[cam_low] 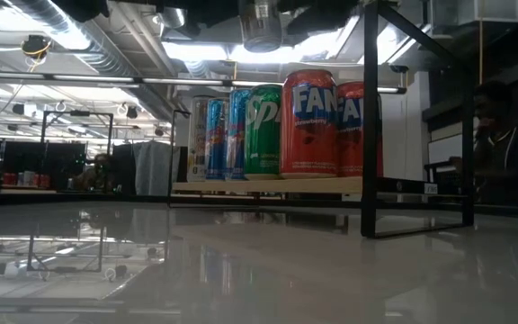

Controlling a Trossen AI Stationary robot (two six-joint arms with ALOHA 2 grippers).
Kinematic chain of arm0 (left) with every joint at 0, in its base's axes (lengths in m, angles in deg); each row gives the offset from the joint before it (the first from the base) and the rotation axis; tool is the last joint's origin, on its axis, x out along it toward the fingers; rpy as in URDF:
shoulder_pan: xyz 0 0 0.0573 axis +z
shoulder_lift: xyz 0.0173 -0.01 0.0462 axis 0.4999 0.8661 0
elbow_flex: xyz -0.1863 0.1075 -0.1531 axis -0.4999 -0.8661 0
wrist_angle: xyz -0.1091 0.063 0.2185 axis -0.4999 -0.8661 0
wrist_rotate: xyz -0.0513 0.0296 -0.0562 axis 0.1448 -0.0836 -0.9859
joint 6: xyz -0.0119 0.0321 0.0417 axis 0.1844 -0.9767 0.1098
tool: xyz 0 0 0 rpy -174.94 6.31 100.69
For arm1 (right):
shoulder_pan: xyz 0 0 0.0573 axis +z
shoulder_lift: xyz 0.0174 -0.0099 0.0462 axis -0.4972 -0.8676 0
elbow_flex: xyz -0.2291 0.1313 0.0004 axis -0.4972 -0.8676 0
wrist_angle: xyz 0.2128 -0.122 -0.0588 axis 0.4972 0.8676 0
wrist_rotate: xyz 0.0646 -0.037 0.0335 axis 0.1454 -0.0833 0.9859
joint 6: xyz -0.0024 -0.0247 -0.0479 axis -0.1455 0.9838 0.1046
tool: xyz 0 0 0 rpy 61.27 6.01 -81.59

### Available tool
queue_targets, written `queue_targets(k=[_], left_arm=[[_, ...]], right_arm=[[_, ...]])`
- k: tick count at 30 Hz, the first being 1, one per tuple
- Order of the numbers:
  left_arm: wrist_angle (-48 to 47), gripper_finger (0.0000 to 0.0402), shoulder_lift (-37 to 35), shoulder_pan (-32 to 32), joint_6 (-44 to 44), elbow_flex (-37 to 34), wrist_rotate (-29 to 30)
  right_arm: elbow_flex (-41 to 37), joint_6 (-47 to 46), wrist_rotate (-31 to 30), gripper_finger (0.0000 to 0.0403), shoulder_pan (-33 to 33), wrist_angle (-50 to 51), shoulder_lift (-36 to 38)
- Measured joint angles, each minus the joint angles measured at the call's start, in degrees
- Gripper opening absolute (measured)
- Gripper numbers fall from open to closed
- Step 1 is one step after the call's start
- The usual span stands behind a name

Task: Place canned beverage on shelf
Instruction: Put the white yellow soda can on the shelf aligned with the other white yellow soda cans

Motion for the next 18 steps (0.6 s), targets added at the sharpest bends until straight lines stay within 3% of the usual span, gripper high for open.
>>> queue_targets(k=[7, 11, 18], left_arm=[[-1.6, 0.0213, 0.0, 0.0, 0.8, 0.0, -0.6], [-4.2, 0.0214, 0.0, 0.0, 3.1, 0.0, -3.5], [-6.5, 0.0216, 0.0, 0.0, 3.7, 0.0, -4.9]], right_arm=[[0.1, 11.7, 0.0, 0.0392, 0.0, 2.2, 6.9], [4.1, 14.8, 0.4, 0.0392, 0.0, 2.4, 8.2], [13.7, 17.4, 15.0, 0.0392, -1.1, 2.3, 5.6]])
